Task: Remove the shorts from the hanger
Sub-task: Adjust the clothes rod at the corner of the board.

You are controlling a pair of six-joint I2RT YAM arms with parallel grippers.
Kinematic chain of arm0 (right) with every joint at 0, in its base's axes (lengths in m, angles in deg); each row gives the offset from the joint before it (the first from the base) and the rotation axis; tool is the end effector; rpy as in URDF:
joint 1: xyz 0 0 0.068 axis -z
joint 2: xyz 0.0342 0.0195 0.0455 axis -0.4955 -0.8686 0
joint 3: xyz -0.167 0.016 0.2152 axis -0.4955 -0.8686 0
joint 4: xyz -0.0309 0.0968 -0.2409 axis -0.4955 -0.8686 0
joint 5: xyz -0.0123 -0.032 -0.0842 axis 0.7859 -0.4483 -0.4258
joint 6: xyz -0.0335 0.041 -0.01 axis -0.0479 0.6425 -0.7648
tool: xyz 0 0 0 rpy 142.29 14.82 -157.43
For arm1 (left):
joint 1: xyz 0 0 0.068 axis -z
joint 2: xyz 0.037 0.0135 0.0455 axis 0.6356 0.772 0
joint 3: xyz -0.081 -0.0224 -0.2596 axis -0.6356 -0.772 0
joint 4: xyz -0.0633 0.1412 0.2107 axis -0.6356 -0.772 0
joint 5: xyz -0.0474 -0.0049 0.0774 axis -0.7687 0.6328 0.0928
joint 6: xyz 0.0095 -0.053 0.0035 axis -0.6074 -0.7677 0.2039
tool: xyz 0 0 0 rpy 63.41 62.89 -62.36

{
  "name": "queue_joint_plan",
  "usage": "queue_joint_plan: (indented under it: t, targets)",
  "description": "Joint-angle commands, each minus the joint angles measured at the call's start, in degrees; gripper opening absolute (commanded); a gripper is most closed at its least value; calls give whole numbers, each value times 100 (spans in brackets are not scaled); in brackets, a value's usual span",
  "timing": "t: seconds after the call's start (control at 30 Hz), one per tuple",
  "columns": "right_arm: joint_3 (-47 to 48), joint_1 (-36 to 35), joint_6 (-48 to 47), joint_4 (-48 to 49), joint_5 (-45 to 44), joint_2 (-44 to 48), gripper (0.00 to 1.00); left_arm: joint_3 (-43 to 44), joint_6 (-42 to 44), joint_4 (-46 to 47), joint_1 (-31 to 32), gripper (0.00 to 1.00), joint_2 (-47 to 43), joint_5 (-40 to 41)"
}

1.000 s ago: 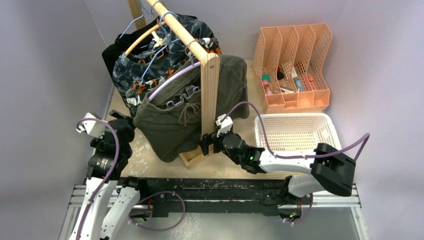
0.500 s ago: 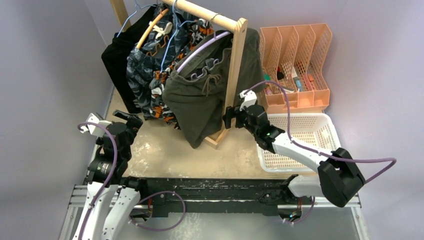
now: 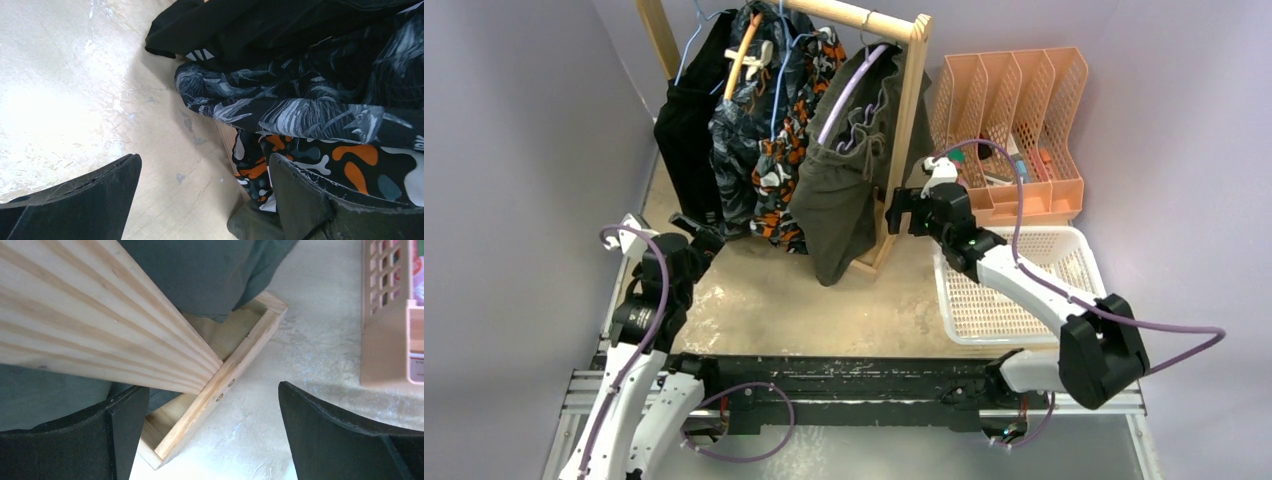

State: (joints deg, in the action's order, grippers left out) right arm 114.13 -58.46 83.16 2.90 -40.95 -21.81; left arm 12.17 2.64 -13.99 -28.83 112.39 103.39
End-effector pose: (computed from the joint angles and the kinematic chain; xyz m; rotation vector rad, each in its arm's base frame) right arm 0.2694 0.1416 0.2679 -0.0726 1.9354 0.4077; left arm 0.1234 -0.0077 0.3037 -1.0461 1.7571 -0.2843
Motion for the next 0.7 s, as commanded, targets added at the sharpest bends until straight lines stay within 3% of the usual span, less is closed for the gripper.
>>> queue_joint_plan:
  t: [0.0,0.3,0.37,0.47,0.57,0.67]
  targets:
    - [19,90,450,25,-60,843,99,224,185,313,9,99,293,-185]
    - [-1229,90,830,131,1761,2567,93,399,418,585,9,100,527,-104]
    - [-1491,88,1131,218,2145,2837,93,452,829,601,9,99,556,-97]
    - [-1892,87,1247,845,2915,3271,91,813,1315,143,9,100,688,617]
    - [-2094,81,1298,1458,3605,3138,86,990,1554,21,9,100,749,1020]
    - [-1933,8,1082,1421,3919,2509,83,1014,1623,99,9,100,713,1103]
